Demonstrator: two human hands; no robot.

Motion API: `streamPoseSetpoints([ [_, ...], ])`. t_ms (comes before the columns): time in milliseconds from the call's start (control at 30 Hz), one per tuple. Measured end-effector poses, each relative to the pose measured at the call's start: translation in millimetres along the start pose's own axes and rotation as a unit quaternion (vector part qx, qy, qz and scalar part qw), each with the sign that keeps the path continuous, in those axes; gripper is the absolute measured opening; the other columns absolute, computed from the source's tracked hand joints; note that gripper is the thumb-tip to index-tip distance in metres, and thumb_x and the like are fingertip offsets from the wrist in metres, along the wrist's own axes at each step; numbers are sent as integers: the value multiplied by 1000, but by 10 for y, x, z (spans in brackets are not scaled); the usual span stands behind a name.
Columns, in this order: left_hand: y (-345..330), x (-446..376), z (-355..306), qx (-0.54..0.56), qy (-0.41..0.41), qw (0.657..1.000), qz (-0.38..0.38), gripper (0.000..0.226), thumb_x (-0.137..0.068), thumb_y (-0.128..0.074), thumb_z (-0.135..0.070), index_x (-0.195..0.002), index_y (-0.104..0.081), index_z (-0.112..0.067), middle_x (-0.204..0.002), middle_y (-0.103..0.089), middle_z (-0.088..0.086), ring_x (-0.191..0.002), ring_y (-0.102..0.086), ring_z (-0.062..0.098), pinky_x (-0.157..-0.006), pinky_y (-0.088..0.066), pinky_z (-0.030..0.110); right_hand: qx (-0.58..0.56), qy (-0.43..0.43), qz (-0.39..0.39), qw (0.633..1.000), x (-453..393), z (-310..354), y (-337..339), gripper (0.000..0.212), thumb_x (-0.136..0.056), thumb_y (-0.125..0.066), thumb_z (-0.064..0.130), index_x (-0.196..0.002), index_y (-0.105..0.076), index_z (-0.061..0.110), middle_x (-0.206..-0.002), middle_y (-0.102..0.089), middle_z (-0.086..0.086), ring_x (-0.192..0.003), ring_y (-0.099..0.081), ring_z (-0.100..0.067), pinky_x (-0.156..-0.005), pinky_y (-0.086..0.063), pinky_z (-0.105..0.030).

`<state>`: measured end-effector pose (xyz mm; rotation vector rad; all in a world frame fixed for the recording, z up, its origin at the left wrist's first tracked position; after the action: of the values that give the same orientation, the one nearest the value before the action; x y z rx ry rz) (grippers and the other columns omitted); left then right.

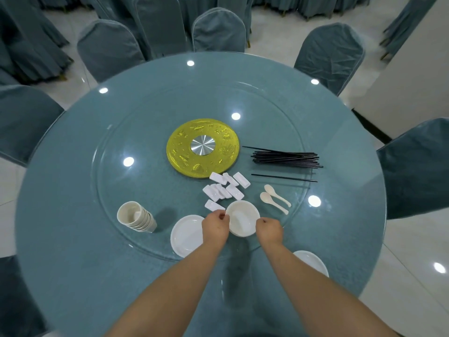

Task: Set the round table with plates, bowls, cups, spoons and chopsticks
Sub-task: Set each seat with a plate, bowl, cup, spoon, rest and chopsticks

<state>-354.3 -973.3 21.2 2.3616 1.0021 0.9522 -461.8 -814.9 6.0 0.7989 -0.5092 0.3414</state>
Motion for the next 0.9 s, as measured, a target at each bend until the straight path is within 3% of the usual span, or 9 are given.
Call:
streamPoseSetpoints([
  [100, 16, 25, -48, 37, 27, 999, 1, 9, -87, -62, -22, -95, -64, -18, -94, -70, -2, -83, -59, 16, -74, -40, 22, -64, 6, -15, 998, 43, 11, 76, 13, -88, -52, 13, -76, -58, 14, -68, -56, 3, -70, -51, -21, -58, -36, -25],
  [200, -15, 73, -79, 75, 38, 996, 8, 7, -85, -62, -18, -91, -63, -15, -91, -69, 1, -86, -67, 25, -81, -52, 32, -98, 16, -19, 995, 47, -14, 172, 8, -89, -55, 14, -91, -62, 14, -82, -63, 3, -80, -58, -20, -72, -41, -26],
  [500, -326, 351, -251, 82, 16, 996, 40, 7, -84, -64, -22, -79, -61, -17, -84, -71, 3, -83, -68, 25, -86, -54, 38, -130, 23, -31, 991, 23, -435, 569, 14, -89, -57, 16, -90, -71, 12, -79, -65, 2, -77, -59, -19, -71, -43, -27],
  [633, -590, 488, -343, 100, 10, 992, 71, 12, -87, -61, -24, -81, -64, -14, -78, -70, 2, -82, -69, 25, -84, -56, 37, -160, -13, -43, 986, -22, -750, 778, 16, -90, -56, 17, -91, -71, 12, -84, -70, -5, -82, -63, -24, -82, -52, -36],
  [767, -897, 622, -403, 110, -4, 989, 96, 13, -90, -58, -17, -88, -65, -5, -80, -72, 2, -80, -71, 21, -81, -59, 38, -198, -57, -72, 976, -49, -1109, 987, 16, -91, -55, 16, -86, -70, 12, -80, -69, -10, -69, -57, -23, -71, -49, -33],
  [900, -1228, 774, -373, 61, -12, 989, 133, 14, -88, -58, -17, -82, -63, -5, -77, -73, 4, -79, -70, 25, -79, -58, 36, -218, -106, -84, 967, -28, -1514, 1134, 16, -90, -54, 14, -83, -68, 11, -71, -66, -9, -58, -52, -20, -58, -43, -27],
])
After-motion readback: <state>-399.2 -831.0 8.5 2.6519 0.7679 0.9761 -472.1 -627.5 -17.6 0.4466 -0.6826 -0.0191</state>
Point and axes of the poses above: each hand's wrist, its own x-axis away from the middle knuckle, its own y-axis out of the back of the hand, z = x × y, the point moved 6 cm from there along -x, towards the middle knuckle
